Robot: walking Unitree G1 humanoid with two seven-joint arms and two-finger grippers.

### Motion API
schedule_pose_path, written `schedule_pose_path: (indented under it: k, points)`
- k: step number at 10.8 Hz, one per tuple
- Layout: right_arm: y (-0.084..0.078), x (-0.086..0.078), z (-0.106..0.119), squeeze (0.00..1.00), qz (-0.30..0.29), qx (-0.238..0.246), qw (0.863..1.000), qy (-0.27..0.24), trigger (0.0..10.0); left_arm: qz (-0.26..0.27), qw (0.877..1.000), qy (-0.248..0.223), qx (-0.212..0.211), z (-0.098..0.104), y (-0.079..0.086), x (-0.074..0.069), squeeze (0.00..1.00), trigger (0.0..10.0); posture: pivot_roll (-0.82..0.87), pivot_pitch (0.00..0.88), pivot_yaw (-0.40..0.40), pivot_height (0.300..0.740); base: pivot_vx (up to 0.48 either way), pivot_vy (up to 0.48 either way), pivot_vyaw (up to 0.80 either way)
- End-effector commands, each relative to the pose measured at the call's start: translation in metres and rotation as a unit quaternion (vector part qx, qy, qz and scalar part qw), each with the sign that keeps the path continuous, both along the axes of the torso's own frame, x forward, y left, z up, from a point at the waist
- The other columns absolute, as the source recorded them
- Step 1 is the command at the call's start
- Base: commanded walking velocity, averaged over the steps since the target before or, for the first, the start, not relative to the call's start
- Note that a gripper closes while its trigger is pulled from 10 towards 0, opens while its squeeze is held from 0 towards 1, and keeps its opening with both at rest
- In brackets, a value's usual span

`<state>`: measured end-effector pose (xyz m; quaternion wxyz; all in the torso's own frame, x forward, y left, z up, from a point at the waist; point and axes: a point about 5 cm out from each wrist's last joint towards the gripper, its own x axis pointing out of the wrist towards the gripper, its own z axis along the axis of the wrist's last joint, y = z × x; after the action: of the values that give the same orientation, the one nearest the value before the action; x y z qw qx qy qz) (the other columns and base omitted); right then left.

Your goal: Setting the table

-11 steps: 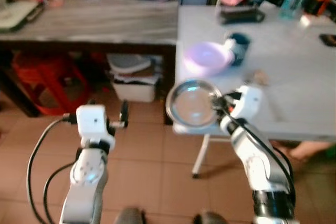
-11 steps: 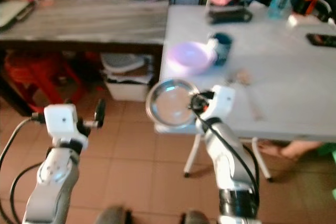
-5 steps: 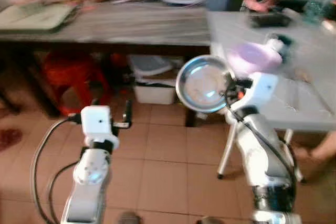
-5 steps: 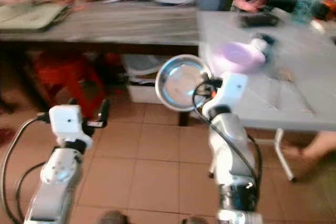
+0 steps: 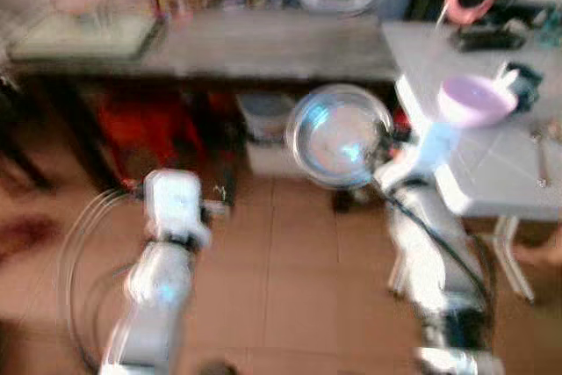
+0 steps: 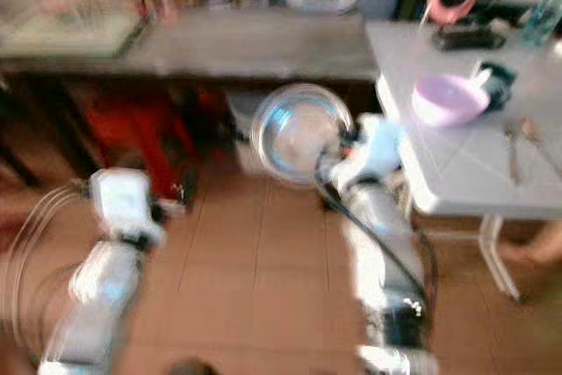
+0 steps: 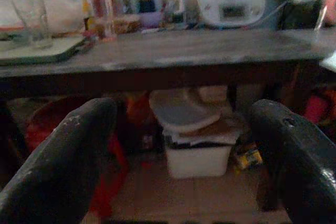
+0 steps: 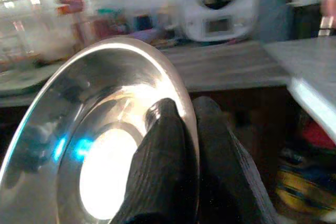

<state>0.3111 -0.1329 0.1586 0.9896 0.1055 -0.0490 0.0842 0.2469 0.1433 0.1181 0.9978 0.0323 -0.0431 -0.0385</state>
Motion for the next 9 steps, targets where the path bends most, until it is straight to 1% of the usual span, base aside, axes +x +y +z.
schedule_pose_path:
  k: [1, 2, 3, 5, 7, 8, 9]
  points:
    - [-0.009, 0.004, 0.006, 0.00, -0.018, -0.004, 1.000, -0.007, 10.0, -0.018, 1.000, -0.011, -0.006, 0.006, -0.009, 0.001, 0.00, 10.0, 0.05, 0.046, -0.002, 0.740, 0.480, 0.000, -0.80]
    - [-0.009, 0.006, 0.009, 0.00, -0.017, -0.007, 1.000, -0.012, 10.0, -0.020, 1.000, -0.015, -0.007, 0.009, -0.011, 0.001, 0.00, 10.0, 0.05, 0.064, -0.003, 0.740, 0.480, 0.000, -0.80]
    - [-0.006, 0.007, 0.013, 0.00, -0.013, -0.008, 1.000, -0.018, 10.0, -0.029, 0.999, -0.019, -0.008, 0.011, -0.017, -0.001, 0.00, 10.0, 0.04, 0.075, -0.010, 0.740, 0.480, 0.000, -0.80]
    - [-0.003, 0.007, 0.012, 0.00, -0.011, -0.008, 1.000, -0.017, 10.0, -0.042, 0.999, -0.013, -0.015, 0.007, -0.025, -0.003, 0.00, 10.0, 0.04, 0.077, -0.010, 0.740, 0.480, 0.000, -0.53]
    - [-0.004, 0.003, 0.007, 0.00, -0.013, -0.006, 1.000, -0.010, 10.0, -0.042, 0.999, -0.006, -0.014, 0.006, -0.024, -0.003, 0.00, 10.0, 0.04, 0.078, -0.004, 0.740, 0.480, 0.000, 0.00]
    - [-0.003, 0.002, 0.007, 0.00, -0.007, -0.004, 1.000, -0.012, 10.0, -0.033, 0.999, 0.002, -0.010, 0.004, -0.022, -0.003, 0.00, 10.0, 0.04, 0.075, -0.002, 0.740, 0.480, 0.000, 0.00]
    - [-0.002, 0.001, 0.008, 0.00, 0.003, -0.015, 1.000, -0.017, 10.0, -0.018, 1.000, 0.001, -0.004, 0.005, -0.018, -0.002, 0.00, 10.0, 0.04, 0.073, -0.002, 0.740, 0.465, 0.000, 0.00]
